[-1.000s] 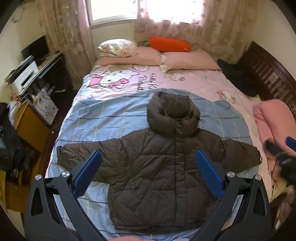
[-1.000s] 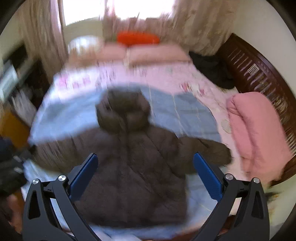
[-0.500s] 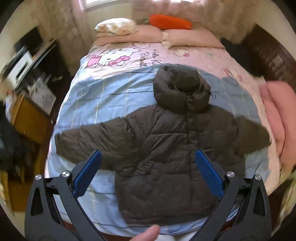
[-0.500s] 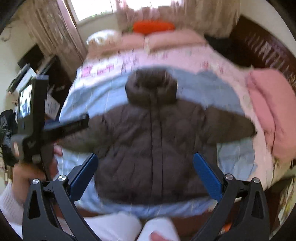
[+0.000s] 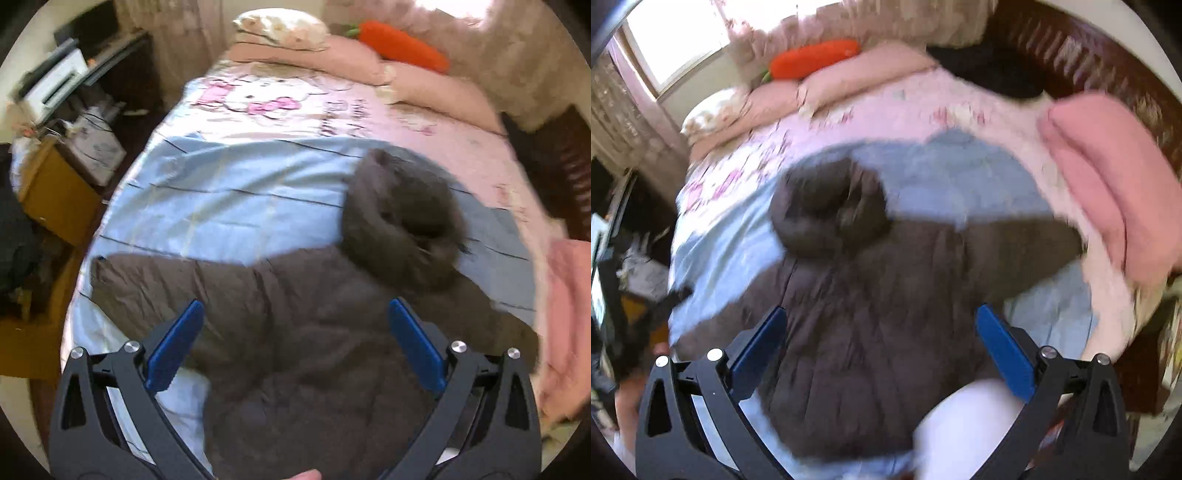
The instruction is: Fold large clothes
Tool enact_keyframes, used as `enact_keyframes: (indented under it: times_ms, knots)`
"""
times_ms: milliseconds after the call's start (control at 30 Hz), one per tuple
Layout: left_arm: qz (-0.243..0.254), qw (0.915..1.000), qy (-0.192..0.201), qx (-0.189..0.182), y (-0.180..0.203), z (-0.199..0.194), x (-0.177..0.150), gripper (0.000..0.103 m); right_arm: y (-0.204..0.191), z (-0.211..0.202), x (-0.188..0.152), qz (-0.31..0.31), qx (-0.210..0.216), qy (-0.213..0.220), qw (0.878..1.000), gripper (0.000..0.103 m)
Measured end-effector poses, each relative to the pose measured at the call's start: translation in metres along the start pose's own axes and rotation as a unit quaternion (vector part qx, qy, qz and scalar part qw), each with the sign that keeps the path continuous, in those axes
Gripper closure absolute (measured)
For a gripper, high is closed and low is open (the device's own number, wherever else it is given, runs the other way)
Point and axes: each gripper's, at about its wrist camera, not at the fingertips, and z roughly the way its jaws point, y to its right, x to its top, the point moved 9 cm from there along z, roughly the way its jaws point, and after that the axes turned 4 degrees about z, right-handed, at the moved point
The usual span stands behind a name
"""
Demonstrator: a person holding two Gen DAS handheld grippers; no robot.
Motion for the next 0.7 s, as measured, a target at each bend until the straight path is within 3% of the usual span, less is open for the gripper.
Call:
enact_keyframes:
  times_ms: [67, 133, 233, 367, 433, 500, 600, 667, 700]
  knots:
    - [0.019, 0.999, -0.035, 0.021, 0.008, 0.03, 0.009, 0.003, -0.013, 0.039, 0.052, -0.058, -0.013, 0.029, 0.998, 0.001]
    - [0.001, 0.9993, -0.024, 0.029, 0.019, 0.054, 0.03, 0.003, -0.025, 0.08, 0.092, -0.097, -0.012, 0.043, 0.994, 0.001]
    - [-0.024, 0.999, -0.025, 0.026, 0.038, 0.089, 0.064, 0.003, -0.049, 0.155, 0.148, -0.124, 0.002, 0.03, 0.992, 0.001]
    - [-0.022, 0.9986, -0.033, 0.036, 0.069, 0.149, 0.125, 0.003, -0.076, 0.224, 0.191, -0.172, 0.004, 0.03, 0.985, 0.001]
    - [-0.006, 0.9977, -0.037, 0.057, 0.082, 0.176, 0.146, 0.003, -0.086, 0.262, 0.202, -0.196, -0.005, 0.029, 0.98, 0.001]
    - [0.004, 0.998, -0.038, 0.05, 0.101, 0.202, 0.163, 0.003, -0.09, 0.302, 0.203, -0.205, -0.003, 0.009, 0.979, 0.001]
    - [0.017, 0.9947, -0.086, 0.054, 0.123, 0.256, 0.166, 0.003, -0.087, 0.393, 0.184, -0.214, -0.033, -0.076, 0.973, 0.001]
    - [0.04, 0.9852, -0.146, 0.08, 0.133, 0.301, 0.151, 0.003, -0.083, 0.44, 0.157, -0.219, -0.047, -0.139, 0.965, 0.001]
    - [0.052, 0.9791, -0.172, 0.095, 0.134, 0.32, 0.14, 0.005, -0.081, 0.462, 0.14, -0.222, -0.044, -0.174, 0.958, 0.009]
